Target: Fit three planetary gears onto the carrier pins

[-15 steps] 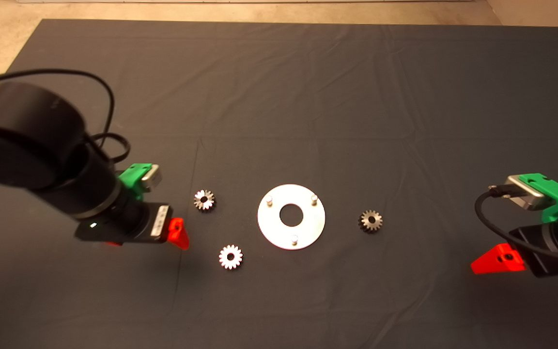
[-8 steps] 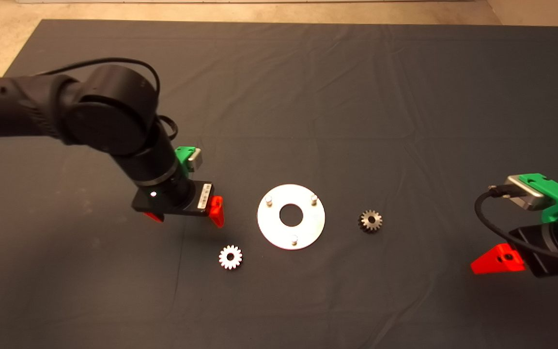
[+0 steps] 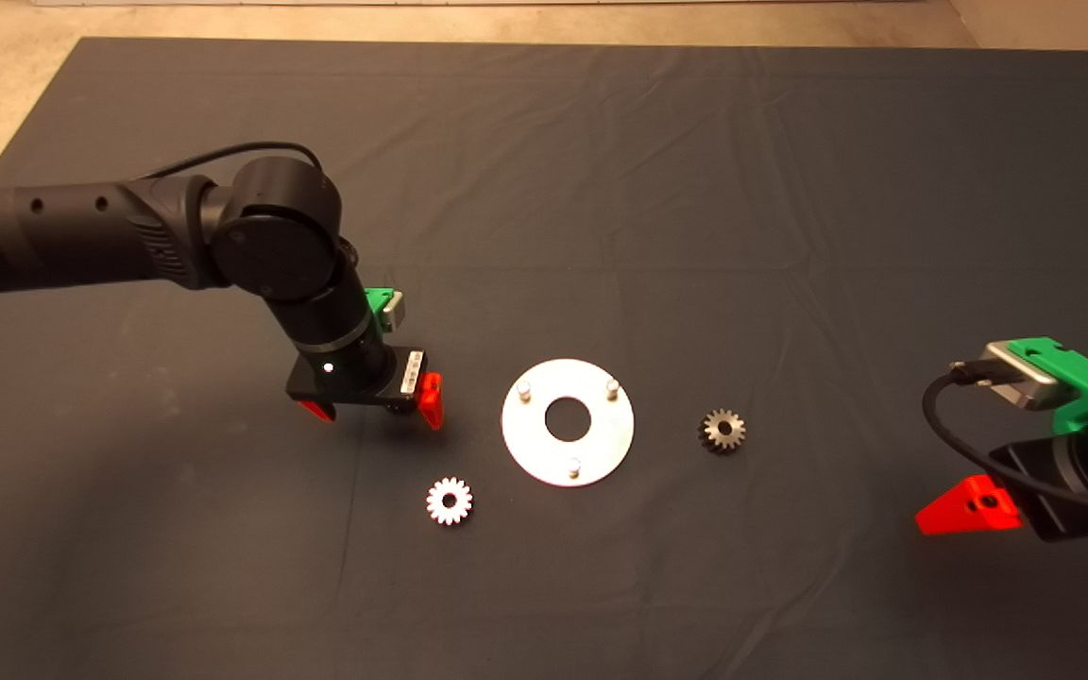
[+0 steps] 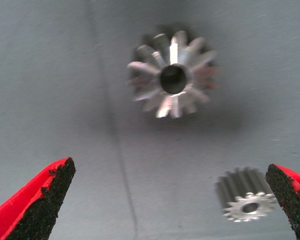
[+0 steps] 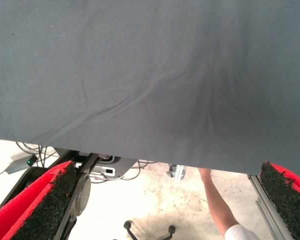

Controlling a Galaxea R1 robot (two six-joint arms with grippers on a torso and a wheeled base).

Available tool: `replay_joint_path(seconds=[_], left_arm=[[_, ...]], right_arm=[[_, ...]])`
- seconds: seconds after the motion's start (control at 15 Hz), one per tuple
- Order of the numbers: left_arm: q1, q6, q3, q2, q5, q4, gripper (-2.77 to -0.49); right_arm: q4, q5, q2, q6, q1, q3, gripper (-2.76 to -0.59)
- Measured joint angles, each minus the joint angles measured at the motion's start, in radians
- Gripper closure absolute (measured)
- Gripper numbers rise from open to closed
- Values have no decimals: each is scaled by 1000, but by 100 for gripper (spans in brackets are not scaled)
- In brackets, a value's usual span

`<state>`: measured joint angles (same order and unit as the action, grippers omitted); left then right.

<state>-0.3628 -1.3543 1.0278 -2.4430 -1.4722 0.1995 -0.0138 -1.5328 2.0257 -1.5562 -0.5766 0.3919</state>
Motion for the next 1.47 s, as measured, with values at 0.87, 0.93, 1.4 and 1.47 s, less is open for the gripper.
replay_joint_path(seconds=[0.87,0.93,1.4,1.47], left_arm=[[28,106,80,-1,44,7,-277],[28,116,88,-1,44,7,-277],[28,142,137,-21,67,7,-277],[28,144,144,-25,67,7,-277]], right_arm=[[0,0,0,0,0,0,-275],[0,0,0,0,0,0,-275],[0,-1,0,0,0,0,-275],[0,0,0,1,0,0,-275]])
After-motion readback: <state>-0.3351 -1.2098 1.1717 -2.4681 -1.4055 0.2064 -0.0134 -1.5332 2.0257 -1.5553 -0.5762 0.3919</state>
